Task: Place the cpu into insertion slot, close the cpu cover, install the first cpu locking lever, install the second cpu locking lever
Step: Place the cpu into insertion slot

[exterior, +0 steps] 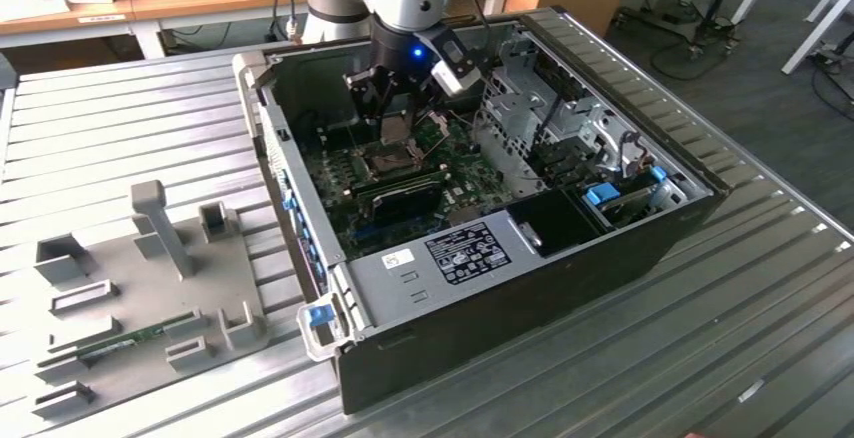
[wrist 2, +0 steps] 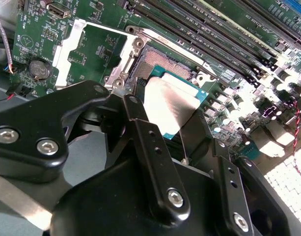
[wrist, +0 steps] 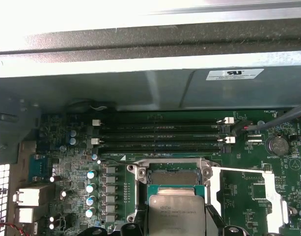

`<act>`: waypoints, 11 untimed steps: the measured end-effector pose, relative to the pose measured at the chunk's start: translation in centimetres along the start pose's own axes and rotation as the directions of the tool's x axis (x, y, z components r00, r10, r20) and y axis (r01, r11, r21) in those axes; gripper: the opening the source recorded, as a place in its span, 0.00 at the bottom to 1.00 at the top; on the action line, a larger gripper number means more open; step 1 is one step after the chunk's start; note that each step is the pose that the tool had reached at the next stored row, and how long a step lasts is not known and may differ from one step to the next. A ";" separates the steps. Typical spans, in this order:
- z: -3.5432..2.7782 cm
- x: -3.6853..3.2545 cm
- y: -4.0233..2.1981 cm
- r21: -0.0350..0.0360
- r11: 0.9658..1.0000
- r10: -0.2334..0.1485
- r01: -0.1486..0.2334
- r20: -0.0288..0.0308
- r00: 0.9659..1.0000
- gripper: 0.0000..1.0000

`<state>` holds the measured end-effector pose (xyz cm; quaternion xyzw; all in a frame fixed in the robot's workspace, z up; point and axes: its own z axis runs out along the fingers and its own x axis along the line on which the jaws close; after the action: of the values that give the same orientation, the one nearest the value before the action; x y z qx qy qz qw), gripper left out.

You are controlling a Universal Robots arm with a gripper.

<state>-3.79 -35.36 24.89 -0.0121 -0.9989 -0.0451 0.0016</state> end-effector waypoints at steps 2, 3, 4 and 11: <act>0.00 0.00 0.00 0.000 1.000 0.000 0.000 0.000 1.000 0.54; 0.00 0.00 0.00 0.000 1.000 0.000 0.000 0.000 1.000 0.54; 0.00 0.00 0.00 0.000 1.000 0.000 0.000 0.000 1.000 0.54; 0.65 0.00 -0.06 -0.002 1.000 0.000 0.000 0.000 1.000 0.54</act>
<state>-3.79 -35.36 24.24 -0.0121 -0.9989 -0.0460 0.0016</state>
